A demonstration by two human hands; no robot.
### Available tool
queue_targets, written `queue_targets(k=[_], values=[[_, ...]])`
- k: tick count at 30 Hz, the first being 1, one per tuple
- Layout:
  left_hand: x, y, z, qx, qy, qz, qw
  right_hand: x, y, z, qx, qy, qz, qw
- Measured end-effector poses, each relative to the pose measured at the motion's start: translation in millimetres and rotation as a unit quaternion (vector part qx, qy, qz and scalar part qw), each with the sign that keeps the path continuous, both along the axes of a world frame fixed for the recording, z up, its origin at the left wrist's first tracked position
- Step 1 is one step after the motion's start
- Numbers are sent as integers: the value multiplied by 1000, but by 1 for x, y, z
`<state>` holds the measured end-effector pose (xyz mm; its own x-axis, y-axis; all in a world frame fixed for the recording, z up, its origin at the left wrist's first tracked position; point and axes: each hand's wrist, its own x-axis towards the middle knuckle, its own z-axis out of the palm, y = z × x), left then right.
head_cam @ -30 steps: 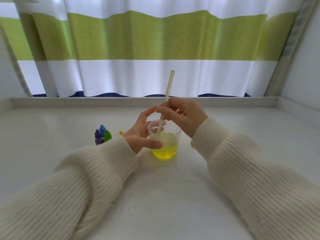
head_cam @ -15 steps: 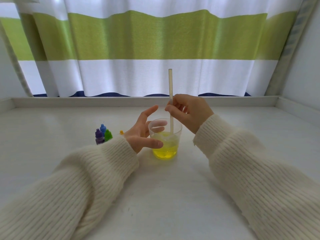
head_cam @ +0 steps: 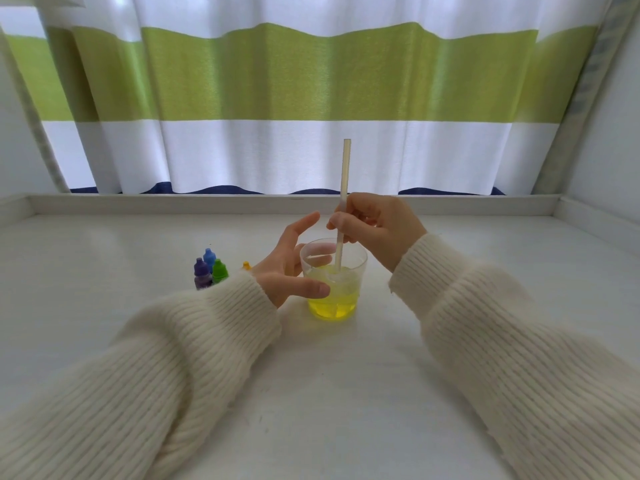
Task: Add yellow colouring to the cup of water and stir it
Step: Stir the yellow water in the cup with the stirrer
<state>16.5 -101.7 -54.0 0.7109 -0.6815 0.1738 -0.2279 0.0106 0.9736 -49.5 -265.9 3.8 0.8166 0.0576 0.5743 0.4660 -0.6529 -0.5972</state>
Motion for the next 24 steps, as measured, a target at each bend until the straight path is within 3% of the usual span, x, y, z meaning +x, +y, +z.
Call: queue_targets(k=[10,24], values=[[0,-1,0,5,-4,-4,1000,3,2,-2,-13,-6,8,1000],[-1,0,0,9,-1,-5,1000,11,-10,-4,-71,-35,-77,994]])
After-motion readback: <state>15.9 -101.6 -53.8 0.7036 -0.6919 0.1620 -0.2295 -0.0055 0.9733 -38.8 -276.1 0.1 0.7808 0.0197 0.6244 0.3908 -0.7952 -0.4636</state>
